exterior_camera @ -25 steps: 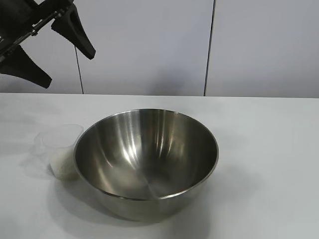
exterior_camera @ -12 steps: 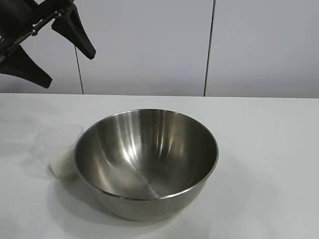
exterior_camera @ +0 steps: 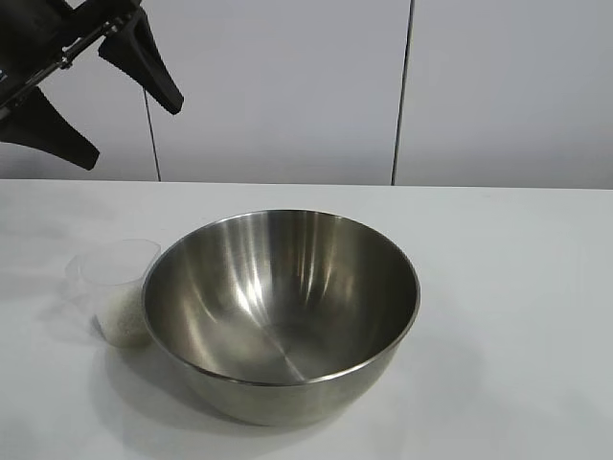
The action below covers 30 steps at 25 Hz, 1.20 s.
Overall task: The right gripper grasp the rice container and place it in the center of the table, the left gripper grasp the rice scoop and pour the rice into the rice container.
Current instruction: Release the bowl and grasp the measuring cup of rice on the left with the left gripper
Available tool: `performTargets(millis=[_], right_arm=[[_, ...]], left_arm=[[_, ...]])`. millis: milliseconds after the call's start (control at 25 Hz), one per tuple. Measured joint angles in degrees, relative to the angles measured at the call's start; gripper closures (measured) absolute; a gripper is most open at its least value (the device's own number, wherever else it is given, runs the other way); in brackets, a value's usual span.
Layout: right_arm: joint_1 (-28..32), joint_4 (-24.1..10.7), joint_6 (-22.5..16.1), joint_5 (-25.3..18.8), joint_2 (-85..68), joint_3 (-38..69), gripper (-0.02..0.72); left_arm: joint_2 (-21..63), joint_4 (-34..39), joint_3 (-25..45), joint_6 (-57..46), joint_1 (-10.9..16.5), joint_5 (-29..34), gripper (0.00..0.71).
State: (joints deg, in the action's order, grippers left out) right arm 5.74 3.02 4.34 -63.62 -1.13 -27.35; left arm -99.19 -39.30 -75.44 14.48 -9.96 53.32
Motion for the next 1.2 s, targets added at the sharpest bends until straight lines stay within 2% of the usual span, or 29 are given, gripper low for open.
performTargets(millis=[360,600,720,840,880,1000,1080,1200], right_arm=[[0.0,-0.12,0.0,0.73,0.0,0.33,0.104],[0.0,-0.12,0.0,0.79,0.0,0.33,0.104],[0.0,-0.12,0.0,0.79,0.0,0.33,0.104],[0.0,-0.12,0.0,0.79,0.0,0.33,0.104],[0.0,-0.12,0.0,0.79,0.0,0.33,0.104],[0.0,-0.19,0.0,0.79,0.0,0.33,0.104],[0.0,-0.19,0.0,0.79,0.0,0.33,0.104],[0.0,-0.19,0.0,0.79,0.0,0.33,0.104]], left_arm=[[0.0,-0.09,0.0,-0.16,0.0,0.0,0.021],[0.0,-4.93,-0.86,3.11,0.07,-1.45,0.025],[1.4,-4.46,-0.66,6.57,0.07,-5.92,0.058],[7.4,-0.1,5.78,10.97,-1.11,-20.47,0.072],[10.21,1.57,9.13,12.95,-2.36,-27.67,0.074],[16.49,3.84,25.64,18.87,-7.93,-52.13,0.076],[17.27,4.0,36.39,21.17,-11.97,-72.54,0.077],[14.99,3.86,49.67,20.89,-14.67,-99.36,0.077]])
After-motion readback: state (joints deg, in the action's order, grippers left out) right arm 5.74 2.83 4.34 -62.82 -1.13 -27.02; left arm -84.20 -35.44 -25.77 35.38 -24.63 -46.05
